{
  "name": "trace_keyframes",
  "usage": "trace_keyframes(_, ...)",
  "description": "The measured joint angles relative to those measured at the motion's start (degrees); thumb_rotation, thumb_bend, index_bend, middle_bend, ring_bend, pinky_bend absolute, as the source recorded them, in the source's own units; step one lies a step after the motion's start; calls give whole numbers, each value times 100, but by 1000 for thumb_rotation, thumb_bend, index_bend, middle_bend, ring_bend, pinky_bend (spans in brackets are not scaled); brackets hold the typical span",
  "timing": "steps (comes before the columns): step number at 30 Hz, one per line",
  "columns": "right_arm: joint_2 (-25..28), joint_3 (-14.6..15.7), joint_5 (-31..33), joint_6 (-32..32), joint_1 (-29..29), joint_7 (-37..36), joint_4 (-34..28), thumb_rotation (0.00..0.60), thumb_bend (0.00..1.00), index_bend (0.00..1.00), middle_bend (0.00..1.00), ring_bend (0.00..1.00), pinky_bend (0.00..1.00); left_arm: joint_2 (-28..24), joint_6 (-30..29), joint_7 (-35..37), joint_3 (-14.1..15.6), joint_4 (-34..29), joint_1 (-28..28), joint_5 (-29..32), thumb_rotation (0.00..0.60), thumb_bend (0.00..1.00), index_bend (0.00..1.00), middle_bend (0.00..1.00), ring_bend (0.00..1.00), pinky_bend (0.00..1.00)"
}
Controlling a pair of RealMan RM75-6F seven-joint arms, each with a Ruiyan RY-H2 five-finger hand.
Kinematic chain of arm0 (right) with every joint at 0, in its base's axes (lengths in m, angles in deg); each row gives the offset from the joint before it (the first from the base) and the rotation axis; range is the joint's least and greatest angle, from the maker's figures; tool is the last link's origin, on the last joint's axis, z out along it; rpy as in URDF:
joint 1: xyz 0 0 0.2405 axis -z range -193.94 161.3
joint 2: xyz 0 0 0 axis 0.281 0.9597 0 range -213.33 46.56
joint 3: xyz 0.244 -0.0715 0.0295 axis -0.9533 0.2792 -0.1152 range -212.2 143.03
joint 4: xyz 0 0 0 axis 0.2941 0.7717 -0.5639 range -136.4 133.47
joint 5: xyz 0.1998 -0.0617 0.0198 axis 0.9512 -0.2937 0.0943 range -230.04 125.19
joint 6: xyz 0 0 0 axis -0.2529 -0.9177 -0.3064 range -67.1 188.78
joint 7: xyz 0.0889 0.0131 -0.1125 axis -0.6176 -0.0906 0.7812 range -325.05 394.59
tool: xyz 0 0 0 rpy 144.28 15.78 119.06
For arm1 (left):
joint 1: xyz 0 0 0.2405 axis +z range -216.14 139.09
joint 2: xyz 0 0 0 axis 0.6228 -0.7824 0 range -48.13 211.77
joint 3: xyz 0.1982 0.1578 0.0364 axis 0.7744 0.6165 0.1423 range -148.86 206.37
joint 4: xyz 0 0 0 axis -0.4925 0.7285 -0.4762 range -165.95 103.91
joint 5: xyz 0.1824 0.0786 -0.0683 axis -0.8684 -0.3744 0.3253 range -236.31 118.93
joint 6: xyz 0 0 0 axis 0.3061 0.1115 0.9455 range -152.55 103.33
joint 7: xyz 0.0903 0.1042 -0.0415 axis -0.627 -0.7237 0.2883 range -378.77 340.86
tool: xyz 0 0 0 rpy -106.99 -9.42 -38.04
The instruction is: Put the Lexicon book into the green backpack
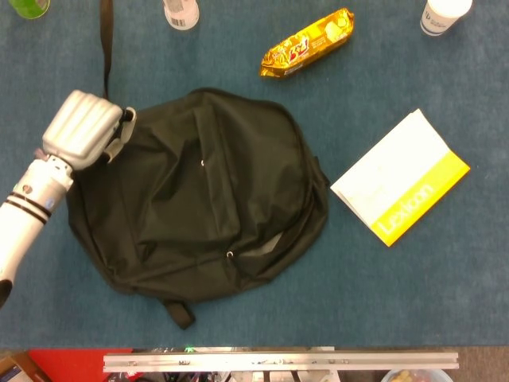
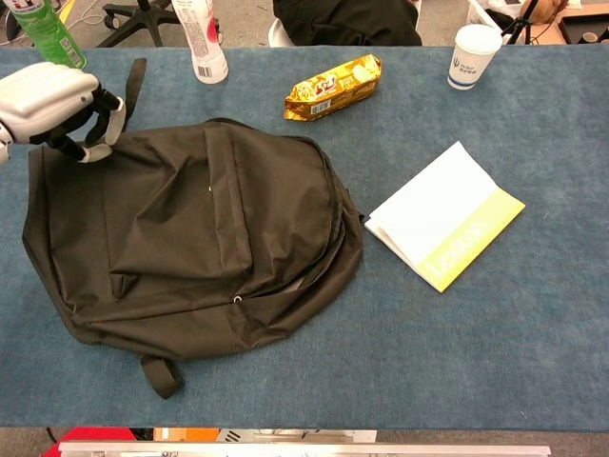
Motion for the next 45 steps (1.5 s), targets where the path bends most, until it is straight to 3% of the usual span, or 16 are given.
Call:
trace_keyframes(13, -5, 1, 9, -27, 50, -23, -8, 600, 290, 253, 383, 268, 454, 706, -5, -1015, -379, 748, -645, 170, 600, 294, 601, 688, 710, 872)
trace_keyframes(15, -4, 3, 21, -21, 60, -29, -8, 600, 290, 253, 384, 268, 454, 804, 8, -1134, -415, 898, -722, 219, 600, 294, 535, 620, 627, 812)
trace_keyframes(22, 6, 1, 38, -12, 76, -68, 10, 600, 290, 253, 392, 268, 454, 955, 87, -1420, -518, 1119, -816, 672, 600, 294, 272, 240, 238, 495)
trace_keyframes(29, -9, 4, 19, 57, 46, -103, 53, 600, 289, 253, 395, 268, 454, 738, -151, -1284, -531, 774, -553, 927, 600, 293, 249, 195, 194, 434)
trace_keyframes(37, -82, -1, 15, 277, -90, -105, 124, 600, 290, 253, 395, 268, 454, 31, -647, -707, -113, -270, 54, 591, 600, 293, 264, 206, 200, 434)
trace_keyframes(45, -166, 5, 9, 434, -204, -27, 151, 600, 290, 253, 395, 268, 454, -319, -1181, -310, 699, -679, 646, -363, 600, 293, 239, 207, 200, 411)
